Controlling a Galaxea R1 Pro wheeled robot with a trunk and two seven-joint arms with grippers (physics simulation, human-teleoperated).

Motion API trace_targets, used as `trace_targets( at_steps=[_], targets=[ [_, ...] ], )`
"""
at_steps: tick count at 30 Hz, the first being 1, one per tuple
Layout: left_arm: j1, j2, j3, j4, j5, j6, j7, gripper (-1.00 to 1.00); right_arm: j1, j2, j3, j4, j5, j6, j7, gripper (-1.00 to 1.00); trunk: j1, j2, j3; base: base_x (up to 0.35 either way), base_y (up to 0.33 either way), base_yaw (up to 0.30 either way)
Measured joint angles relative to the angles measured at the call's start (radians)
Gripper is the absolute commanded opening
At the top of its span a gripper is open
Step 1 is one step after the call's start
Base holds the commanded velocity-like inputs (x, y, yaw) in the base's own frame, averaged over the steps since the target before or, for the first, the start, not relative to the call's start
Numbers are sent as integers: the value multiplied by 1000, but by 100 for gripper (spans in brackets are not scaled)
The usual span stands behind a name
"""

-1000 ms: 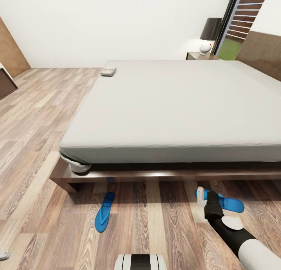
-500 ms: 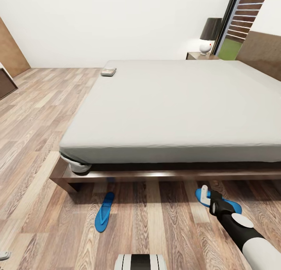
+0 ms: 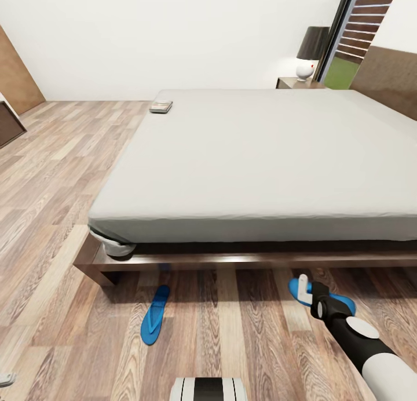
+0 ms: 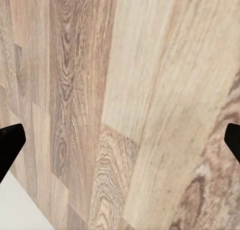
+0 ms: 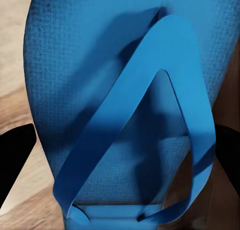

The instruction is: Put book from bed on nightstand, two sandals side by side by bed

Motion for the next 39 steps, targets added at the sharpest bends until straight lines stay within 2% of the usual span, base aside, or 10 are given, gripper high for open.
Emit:
trace_targets(
  at_steps=[9,16,20,23,27,31,39],
  targets=[
    [0,0,0,0,0,0,0,100,1,-9,-5,0,-6,-57,3,-100,0,0,0,0,0,0],
    [0,0,0,-1,0,0,-1,100,3,-11,-5,13,-3,-134,9,-100,0,0,0,0,0,0],
    [0,0,0,-1,0,0,-1,100,30,-14,-4,23,5,-172,6,-100,0,0,0,0,0,0],
    [0,-1,0,-1,0,0,-1,100,45,-27,-4,25,3,-207,5,-100,0,0,0,0,0,0],
    [0,0,0,-1,0,0,-2,100,58,-62,0,29,-7,-286,10,-100,0,0,0,0,0,0],
    [0,0,0,-1,0,0,-2,100,75,-79,-1,37,-9,-325,14,-100,0,0,0,0,0,0],
    [0,0,0,-1,0,0,-2,100,82,-93,8,41,2,-339,22,-100,0,0,0,0,0,0]
  ],
)
